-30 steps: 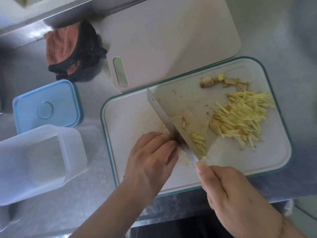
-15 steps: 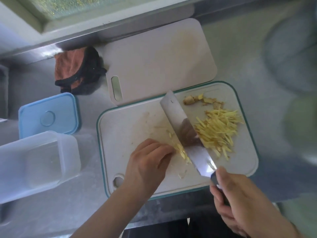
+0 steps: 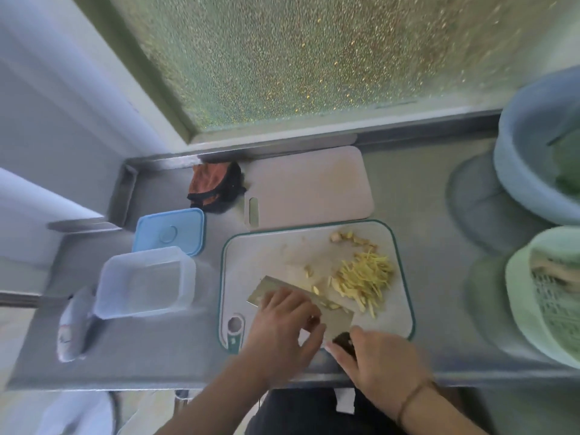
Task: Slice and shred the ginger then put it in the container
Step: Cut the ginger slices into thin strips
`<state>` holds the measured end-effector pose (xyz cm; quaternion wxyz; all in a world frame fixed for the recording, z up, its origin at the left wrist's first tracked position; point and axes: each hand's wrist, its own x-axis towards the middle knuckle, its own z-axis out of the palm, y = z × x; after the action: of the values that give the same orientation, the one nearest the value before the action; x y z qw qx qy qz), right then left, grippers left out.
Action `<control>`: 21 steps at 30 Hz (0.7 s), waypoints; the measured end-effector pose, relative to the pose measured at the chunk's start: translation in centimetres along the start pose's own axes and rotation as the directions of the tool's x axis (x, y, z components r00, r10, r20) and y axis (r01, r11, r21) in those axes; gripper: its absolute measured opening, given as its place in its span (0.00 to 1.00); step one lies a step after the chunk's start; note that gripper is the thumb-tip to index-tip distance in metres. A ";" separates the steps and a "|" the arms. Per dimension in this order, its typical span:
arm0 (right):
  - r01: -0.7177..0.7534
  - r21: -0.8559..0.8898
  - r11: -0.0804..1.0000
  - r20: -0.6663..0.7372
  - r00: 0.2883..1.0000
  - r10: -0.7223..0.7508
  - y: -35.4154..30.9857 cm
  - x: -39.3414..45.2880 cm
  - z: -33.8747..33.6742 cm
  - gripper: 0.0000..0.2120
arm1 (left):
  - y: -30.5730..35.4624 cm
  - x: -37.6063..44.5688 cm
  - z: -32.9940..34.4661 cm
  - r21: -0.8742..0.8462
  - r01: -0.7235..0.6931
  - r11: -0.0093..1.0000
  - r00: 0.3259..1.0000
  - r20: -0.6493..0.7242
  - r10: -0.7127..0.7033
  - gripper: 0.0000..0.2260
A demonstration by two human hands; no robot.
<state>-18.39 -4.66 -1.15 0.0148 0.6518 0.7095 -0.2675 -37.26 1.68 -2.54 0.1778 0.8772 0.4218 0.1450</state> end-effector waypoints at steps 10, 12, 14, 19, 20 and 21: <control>0.167 -0.227 0.959 0.030 0.986 -0.164 -0.2 1.0 -2.7 0.29 | 3.0 4.7 1.1 0.080 0.412 0.908 0.900 0.117 -0.419 0.16; 0.185 -0.245 0.952 0.039 0.983 -0.181 -0.2 1.0 -2.8 0.29 | 3.1 5.4 1.4 0.085 0.498 0.863 0.859 0.084 -0.505 0.11; 0.212 -0.244 0.946 0.049 0.977 -0.206 0.1 1.0 -2.7 0.29 | 2.9 5.7 1.7 0.089 0.524 0.847 0.845 0.075 -0.530 0.09; 0.254 -0.206 0.945 0.055 0.967 -0.248 1.1 1.2 -2.8 0.30 | 1.6 5.2 1.6 -0.147 0.491 0.859 0.859 -0.081 -0.505 0.05; 0.255 -0.203 0.946 0.058 0.967 -0.248 1.2 1.2 -2.9 0.30 | 1.3 5.1 1.2 -0.177 0.466 0.867 0.856 -0.156 -0.493 0.07; 0.253 -0.200 0.947 0.067 0.967 -0.244 1.3 1.3 -3.1 0.30 | 1.0 4.9 0.7 -0.177 0.427 0.887 0.862 -0.215 -0.459 0.07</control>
<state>-16.33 -2.24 0.56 0.0634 0.5466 0.8094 -0.2051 -33.28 4.85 -2.21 0.2055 0.7183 0.6214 0.2359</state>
